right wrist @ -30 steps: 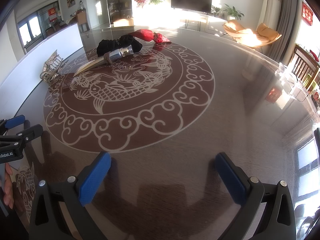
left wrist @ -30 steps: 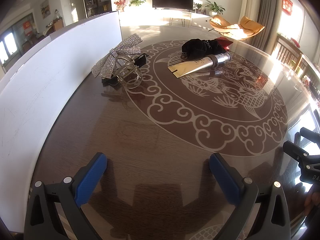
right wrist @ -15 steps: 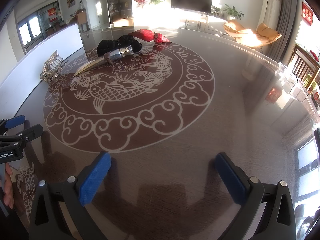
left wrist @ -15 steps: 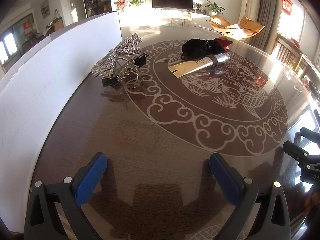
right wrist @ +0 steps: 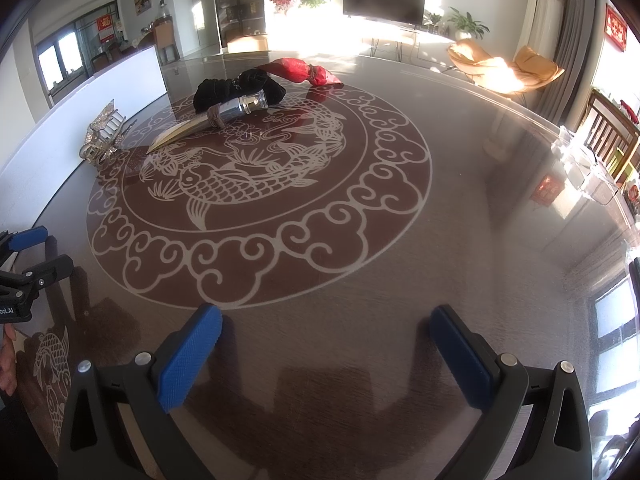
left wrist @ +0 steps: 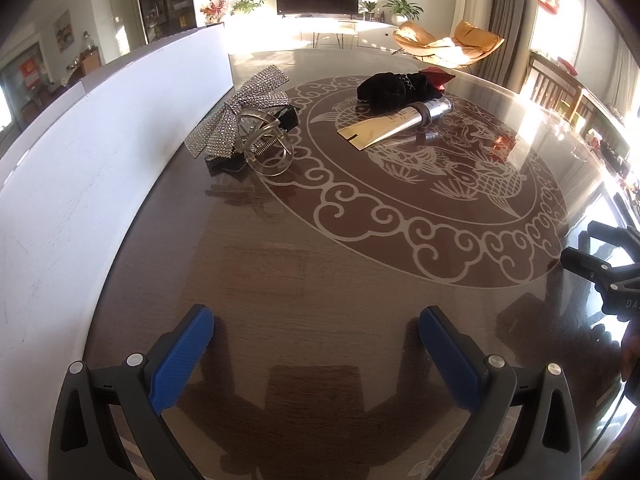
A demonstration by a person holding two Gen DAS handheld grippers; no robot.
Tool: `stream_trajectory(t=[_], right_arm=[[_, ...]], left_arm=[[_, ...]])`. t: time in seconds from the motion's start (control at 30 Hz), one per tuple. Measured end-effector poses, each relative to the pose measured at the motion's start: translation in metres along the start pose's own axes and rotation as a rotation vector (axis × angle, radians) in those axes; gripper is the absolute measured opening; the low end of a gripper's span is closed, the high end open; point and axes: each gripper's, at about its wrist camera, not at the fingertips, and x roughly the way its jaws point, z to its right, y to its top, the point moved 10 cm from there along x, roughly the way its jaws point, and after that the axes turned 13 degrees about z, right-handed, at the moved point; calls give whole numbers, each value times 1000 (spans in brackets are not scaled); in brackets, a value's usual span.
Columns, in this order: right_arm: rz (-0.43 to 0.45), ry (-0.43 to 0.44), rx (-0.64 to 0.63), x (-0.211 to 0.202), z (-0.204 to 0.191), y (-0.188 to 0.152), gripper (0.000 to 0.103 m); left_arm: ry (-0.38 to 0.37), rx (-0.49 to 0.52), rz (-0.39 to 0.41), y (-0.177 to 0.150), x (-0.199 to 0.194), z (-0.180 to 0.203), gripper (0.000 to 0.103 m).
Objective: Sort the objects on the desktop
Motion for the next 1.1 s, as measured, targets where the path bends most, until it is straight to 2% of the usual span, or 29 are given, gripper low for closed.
stream_trajectory(t=[0.13,0.27,0.4,0.57,0.63,0.7,0.77,0.93,1.1], right_arm=[[-35,10,0,26,-3,22,103],[-37,88,121,62,-25,64,103],[-35,127,238,103,-59,109,103],[-65,-12,219,144,-81,138,103],[-85,-45,162,148,-86,138,103],[-59,-36,123,142,-89,137,90],[-23,-21,104,130,-85,133,59],[-14,46,72,94,-63,103,58],[-7,105,-18,46,-51,59,59]], left_arm=[[0,0,2,0,0,0,103],[2,0,3,-1,-1,0,103],[2,0,3,-1,-1,0,103],[-1,2,3,-1,-1,0,103],[-3,2,2,0,-1,0,103],[-2,1,3,0,-1,0,103],[1,-1,3,0,-1,-1,103],[1,-2,3,1,1,0,103],[3,-2,4,2,1,0,103]])
